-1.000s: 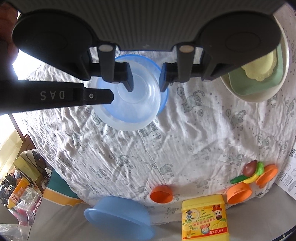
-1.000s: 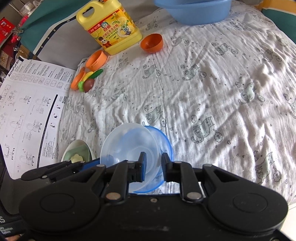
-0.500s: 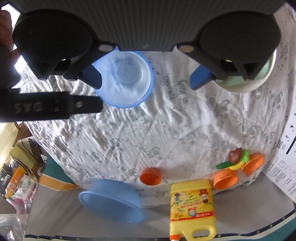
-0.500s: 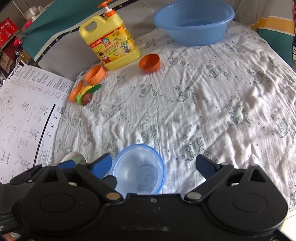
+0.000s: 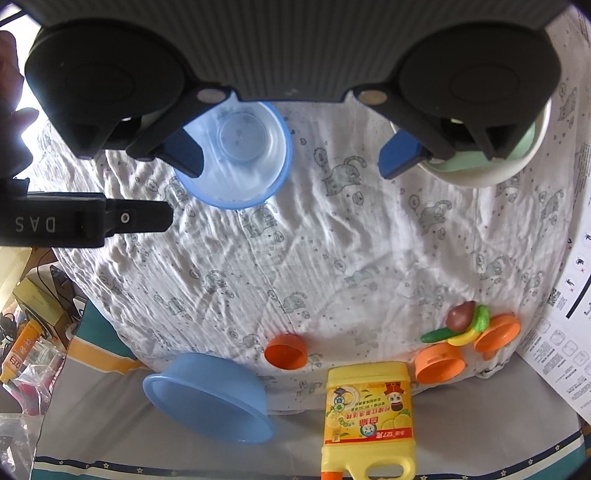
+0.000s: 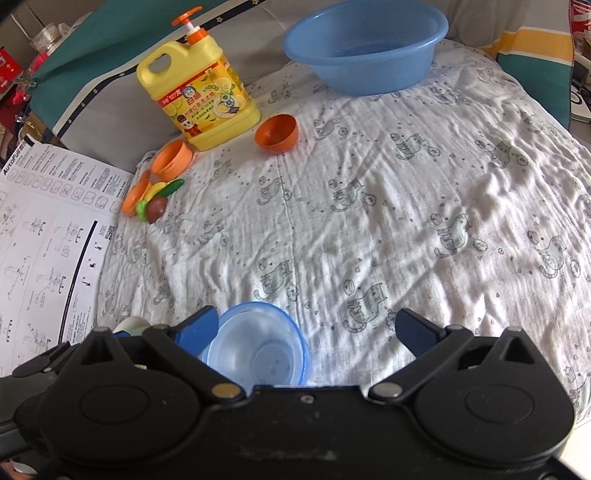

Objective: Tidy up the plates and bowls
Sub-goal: 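Move the right gripper to the small orange bowl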

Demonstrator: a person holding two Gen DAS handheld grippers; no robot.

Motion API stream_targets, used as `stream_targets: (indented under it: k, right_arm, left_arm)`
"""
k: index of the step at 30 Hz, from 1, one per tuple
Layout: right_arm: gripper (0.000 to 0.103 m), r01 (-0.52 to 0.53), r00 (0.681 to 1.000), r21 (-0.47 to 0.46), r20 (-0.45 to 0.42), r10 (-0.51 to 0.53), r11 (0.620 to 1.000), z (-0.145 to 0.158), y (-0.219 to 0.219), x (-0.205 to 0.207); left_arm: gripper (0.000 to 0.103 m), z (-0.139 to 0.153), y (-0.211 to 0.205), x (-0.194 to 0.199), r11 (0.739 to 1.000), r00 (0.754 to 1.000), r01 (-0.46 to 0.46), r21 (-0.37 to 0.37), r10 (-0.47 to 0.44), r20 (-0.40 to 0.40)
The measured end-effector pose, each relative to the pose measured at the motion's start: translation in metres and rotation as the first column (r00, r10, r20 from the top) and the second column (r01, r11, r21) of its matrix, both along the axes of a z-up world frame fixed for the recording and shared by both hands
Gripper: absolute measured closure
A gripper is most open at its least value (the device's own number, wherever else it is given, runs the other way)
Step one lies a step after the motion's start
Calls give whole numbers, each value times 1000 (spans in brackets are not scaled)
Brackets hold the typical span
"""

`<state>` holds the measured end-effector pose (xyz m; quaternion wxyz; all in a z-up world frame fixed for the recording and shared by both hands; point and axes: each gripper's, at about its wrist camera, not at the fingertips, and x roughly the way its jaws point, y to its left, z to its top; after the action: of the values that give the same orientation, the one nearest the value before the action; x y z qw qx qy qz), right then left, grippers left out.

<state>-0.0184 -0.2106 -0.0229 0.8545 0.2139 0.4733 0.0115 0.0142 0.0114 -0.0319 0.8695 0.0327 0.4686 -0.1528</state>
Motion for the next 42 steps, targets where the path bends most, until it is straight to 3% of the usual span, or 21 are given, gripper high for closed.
stream_targets:
  k: [16,35,42]
  right_arm:
    - [0,44,999,-26,6,-43,999,-1,-17,50]
    - [0,64,997,-26,42,-63,998,-7,-27,170]
    - [19,72,994,-14,78,-70,997,-17,-30,218]
  left_arm:
    - [0,4,7,53,999,999,-49,14,49,22]
    - [0,-12,-26,183,996,993,-59,66,52,107]
    - [0,-25,-42,225,996,992,-58,66,51,114]
